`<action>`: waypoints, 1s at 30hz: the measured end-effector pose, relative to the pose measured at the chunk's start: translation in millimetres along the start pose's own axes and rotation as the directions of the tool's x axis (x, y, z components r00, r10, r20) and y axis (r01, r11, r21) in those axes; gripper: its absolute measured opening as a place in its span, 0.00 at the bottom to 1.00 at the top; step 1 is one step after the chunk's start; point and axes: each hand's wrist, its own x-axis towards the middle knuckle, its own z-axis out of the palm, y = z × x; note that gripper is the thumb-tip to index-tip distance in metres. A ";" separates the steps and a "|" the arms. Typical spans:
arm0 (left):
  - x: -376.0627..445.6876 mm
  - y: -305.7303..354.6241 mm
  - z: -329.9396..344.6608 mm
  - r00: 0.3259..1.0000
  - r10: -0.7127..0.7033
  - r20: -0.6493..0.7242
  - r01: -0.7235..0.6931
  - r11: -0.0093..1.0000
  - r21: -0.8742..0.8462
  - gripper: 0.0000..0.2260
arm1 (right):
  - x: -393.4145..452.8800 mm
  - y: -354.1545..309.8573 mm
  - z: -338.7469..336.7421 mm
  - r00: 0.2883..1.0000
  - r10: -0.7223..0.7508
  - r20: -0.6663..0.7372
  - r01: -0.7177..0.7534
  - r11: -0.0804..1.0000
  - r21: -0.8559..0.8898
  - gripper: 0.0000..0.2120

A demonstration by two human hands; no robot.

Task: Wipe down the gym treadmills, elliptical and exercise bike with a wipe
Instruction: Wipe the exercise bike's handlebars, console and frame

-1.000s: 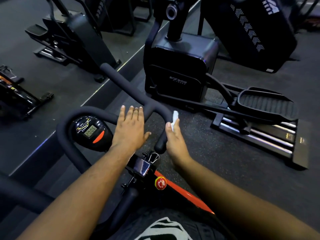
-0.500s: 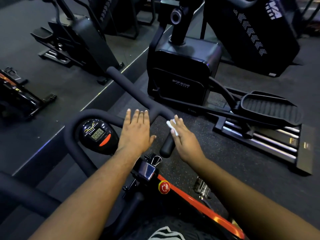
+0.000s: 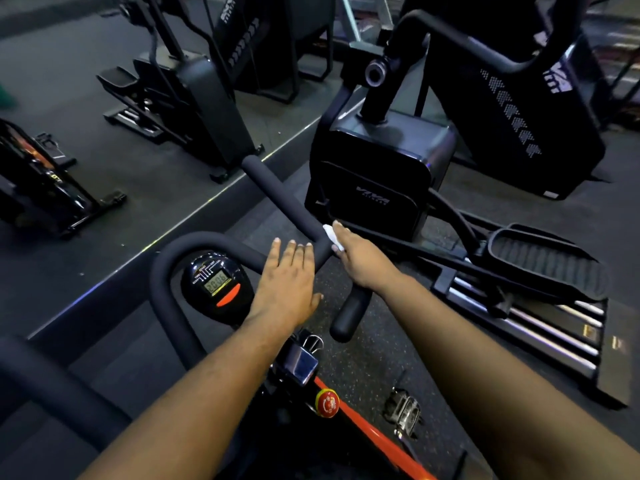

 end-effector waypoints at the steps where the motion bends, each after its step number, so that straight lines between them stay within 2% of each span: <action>1: -0.6 0.4 0.1 1.000 -0.002 -0.005 0.002 1.000 -0.009 0.43 | -8.2 4.5 -3.5 1.000 -0.012 -0.004 0.012 1.000 -0.007 0.27; 4: 0.3 1.0 -2.4 1.000 -0.002 -0.003 0.002 1.000 -0.015 0.42 | -33.5 12.5 -22.4 0.996 -0.063 0.056 0.071 0.985 -0.158 0.29; 7: -0.1 1.3 -1.5 1.000 -0.014 -0.018 0.013 1.000 -0.025 0.42 | -26.5 18.2 -44.1 0.985 -0.091 0.143 0.124 0.962 -0.241 0.24; 9: -0.1 1.0 -1.9 1.000 -0.010 -0.019 0.010 1.000 -0.026 0.43 | -5.8 11.7 -54.6 0.985 -0.152 0.082 0.166 0.964 -0.206 0.23; 13: 0.6 0.7 -1.1 0.999 -0.018 -0.028 0.017 0.999 -0.034 0.42 | 49.4 -29.1 -55.2 0.961 -0.254 -0.108 0.242 0.964 -0.112 0.26; 16: -1.3 1.2 -1.0 0.999 -0.015 -0.033 0.014 0.999 -0.046 0.41 | 89.4 -62.6 -48.0 0.923 -0.359 -0.140 0.347 0.932 -0.101 0.27; 21: -2.2 2.0 1.9 0.998 -0.026 -0.051 0.023 0.997 -0.073 0.41 | 127.0 -79.9 -21.0 0.867 -0.493 0.079 0.496 0.832 -0.249 0.33; 23: -1.5 1.9 3.3 0.998 -0.035 -0.058 0.030 0.996 -0.086 0.41 | 126.6 -72.9 -15.3 0.853 -0.511 0.106 0.519 0.810 -0.274 0.34; 30: -0.7 3.2 7.5 0.994 -0.050 -0.095 0.042 0.995 -0.086 0.42 | 92.8 -22.8 -29.3 0.787 -0.548 0.284 0.615 0.732 -0.293 0.29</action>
